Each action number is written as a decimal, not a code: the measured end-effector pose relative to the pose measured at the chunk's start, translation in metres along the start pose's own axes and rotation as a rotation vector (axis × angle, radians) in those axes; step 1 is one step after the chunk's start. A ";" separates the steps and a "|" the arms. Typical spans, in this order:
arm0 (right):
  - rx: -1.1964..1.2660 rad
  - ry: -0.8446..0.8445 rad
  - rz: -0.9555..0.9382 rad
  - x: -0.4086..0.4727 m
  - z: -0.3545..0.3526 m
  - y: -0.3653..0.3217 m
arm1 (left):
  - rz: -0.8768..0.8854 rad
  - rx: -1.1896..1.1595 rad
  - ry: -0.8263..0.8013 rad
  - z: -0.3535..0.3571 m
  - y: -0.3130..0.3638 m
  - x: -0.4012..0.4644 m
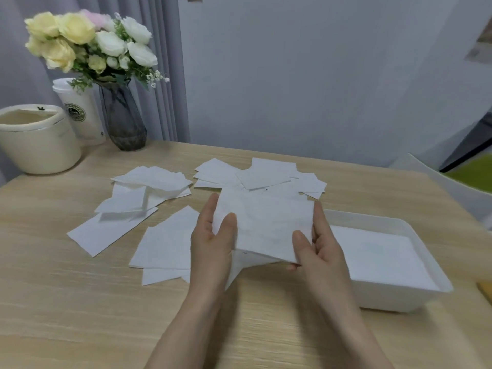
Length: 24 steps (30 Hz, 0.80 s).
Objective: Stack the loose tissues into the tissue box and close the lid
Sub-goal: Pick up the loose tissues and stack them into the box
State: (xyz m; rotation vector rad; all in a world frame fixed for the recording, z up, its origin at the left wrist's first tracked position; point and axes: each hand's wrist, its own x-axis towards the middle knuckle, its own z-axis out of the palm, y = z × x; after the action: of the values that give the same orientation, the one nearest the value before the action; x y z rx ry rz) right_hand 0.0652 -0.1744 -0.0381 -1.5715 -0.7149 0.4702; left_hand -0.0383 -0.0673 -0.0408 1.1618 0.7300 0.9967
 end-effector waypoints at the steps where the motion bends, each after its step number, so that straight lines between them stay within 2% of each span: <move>1: 0.005 0.018 -0.007 0.000 -0.006 -0.002 | -0.014 0.003 -0.022 0.005 -0.001 -0.001; 6: -0.075 0.125 -0.071 0.002 -0.047 -0.016 | -0.045 0.019 -0.144 0.032 -0.003 -0.009; 11: -0.054 0.247 -0.138 0.006 -0.093 -0.024 | 0.017 0.031 -0.228 0.065 -0.004 -0.022; 18: -0.062 0.335 -0.103 -0.001 -0.141 -0.018 | 0.048 0.165 -0.361 0.101 -0.023 -0.030; 21: -0.187 0.352 -0.073 -0.001 -0.157 -0.011 | 0.144 0.366 -0.364 0.113 -0.027 -0.032; 24: -0.427 0.356 -0.039 0.000 -0.166 -0.002 | 0.302 0.634 -0.347 0.120 -0.037 -0.030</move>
State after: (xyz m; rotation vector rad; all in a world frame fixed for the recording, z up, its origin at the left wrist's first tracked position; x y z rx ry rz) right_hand 0.1766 -0.2956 -0.0139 -1.9701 -0.5914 -0.0025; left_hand 0.0646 -0.1457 -0.0457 1.9880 0.6128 0.7895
